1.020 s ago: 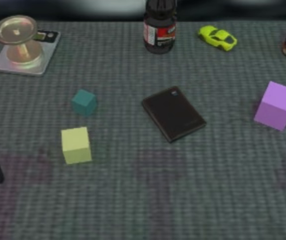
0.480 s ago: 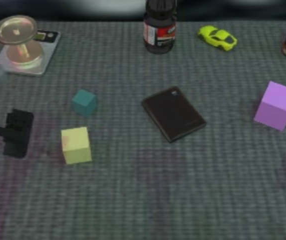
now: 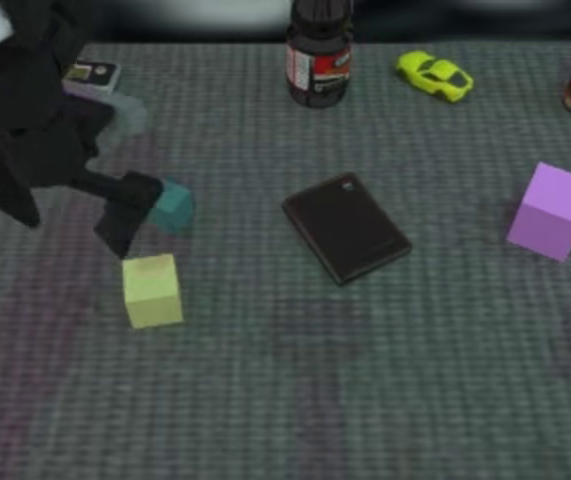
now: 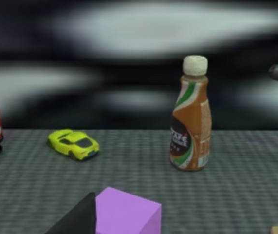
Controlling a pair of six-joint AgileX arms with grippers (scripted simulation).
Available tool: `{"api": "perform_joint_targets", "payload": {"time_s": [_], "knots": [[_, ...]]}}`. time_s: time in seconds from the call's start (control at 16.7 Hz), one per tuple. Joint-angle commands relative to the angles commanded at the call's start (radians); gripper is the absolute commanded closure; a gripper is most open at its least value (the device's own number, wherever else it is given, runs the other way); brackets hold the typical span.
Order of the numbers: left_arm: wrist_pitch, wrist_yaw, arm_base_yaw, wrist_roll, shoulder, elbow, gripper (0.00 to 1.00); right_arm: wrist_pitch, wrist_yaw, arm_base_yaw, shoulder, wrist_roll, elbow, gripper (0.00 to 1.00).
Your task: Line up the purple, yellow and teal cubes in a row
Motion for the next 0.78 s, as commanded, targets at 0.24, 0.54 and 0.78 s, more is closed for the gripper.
{"api": "perform_joint_targets", "payload": {"time_s": [0.24,0.54,0.78], "knots": [[-0.122,-0.01,-0.025,0.023,0.31,0.36,0.0,0.0,0.0,0.0,0.0,0.0,0.0,0.0],[-0.159,-0.021,-0.039,0.04,0.534,0.682,0.0,0.0,0.0,0.0,0.0,0.0,0.0,0.0],[-0.153,-0.024,-0.041,0.043,0.581,0.758,0.0,0.0,0.0,0.0,0.0,0.0,0.0,0.0]]}}
